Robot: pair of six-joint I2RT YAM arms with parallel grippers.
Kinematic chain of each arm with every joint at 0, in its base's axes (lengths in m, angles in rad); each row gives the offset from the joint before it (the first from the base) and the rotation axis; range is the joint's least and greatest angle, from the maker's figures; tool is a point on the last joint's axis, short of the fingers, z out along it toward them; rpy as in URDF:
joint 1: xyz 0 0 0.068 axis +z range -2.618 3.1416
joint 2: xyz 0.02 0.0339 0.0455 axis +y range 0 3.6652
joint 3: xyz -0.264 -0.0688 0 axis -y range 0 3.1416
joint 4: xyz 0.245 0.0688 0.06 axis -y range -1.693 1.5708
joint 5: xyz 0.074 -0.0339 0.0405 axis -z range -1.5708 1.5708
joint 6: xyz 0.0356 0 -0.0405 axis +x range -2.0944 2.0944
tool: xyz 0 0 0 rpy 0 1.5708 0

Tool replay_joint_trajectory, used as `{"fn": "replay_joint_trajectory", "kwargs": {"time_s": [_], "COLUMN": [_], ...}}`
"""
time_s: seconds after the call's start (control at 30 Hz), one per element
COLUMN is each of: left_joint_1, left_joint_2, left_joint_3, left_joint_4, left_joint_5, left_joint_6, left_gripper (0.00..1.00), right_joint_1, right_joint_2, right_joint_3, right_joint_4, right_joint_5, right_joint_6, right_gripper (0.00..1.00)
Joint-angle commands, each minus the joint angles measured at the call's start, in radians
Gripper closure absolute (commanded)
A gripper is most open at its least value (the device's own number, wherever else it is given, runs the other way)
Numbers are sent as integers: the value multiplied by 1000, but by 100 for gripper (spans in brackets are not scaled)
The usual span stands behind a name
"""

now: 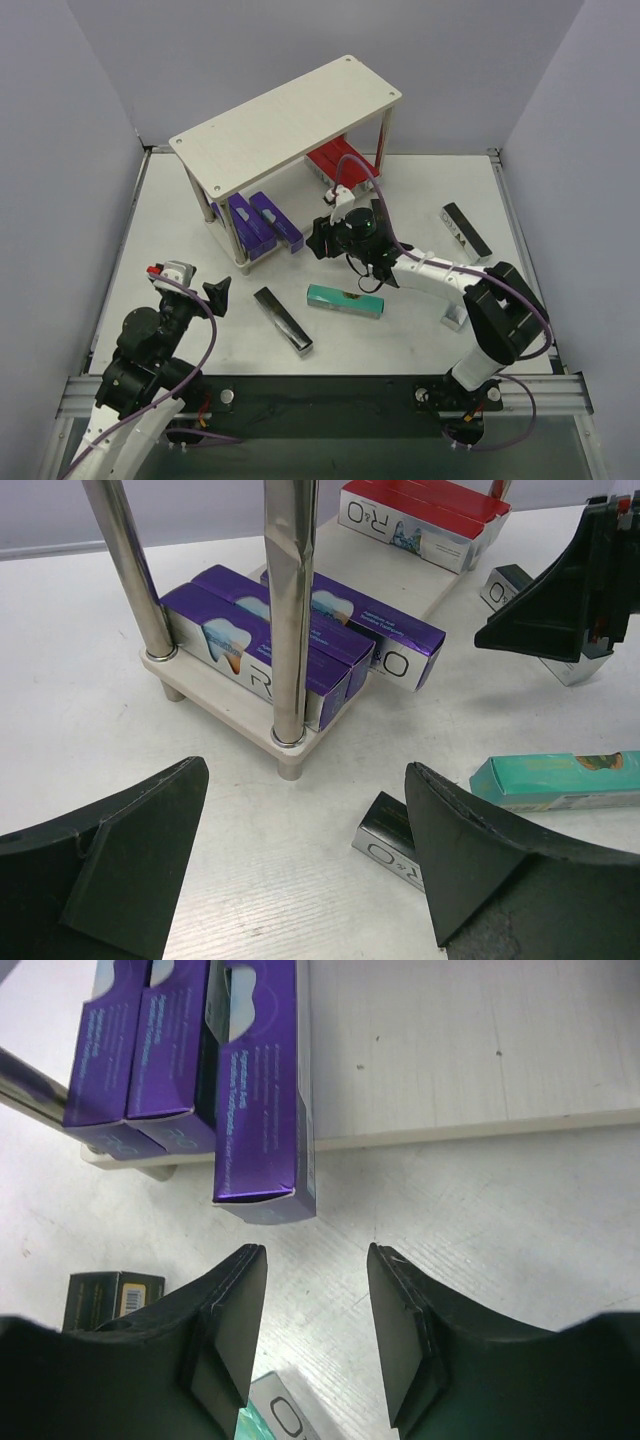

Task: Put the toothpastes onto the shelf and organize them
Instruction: Adjust the toothpaste on the shelf.

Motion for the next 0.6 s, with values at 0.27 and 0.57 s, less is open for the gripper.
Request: {"fn": "replay_joint_trajectory", "kwargs": {"time_s": [0.27,0.57], "left_joint_1": [9,10], "left_joint_2": [12,9], "left_joint_3": [1,1], "left_joint_4": [45,44], "left_joint_5": [9,8], "left_joint_6": [5,5], "left_gripper": [9,9], "right_joint_1": [-2,1], "right_joint_2": [123,197], "right_joint_3": [74,174], "right_joint_4": [-8,-10], "right_joint_5": [-110,-127], "right_joint_6": [3,5], "right_gripper": [62,62]}}
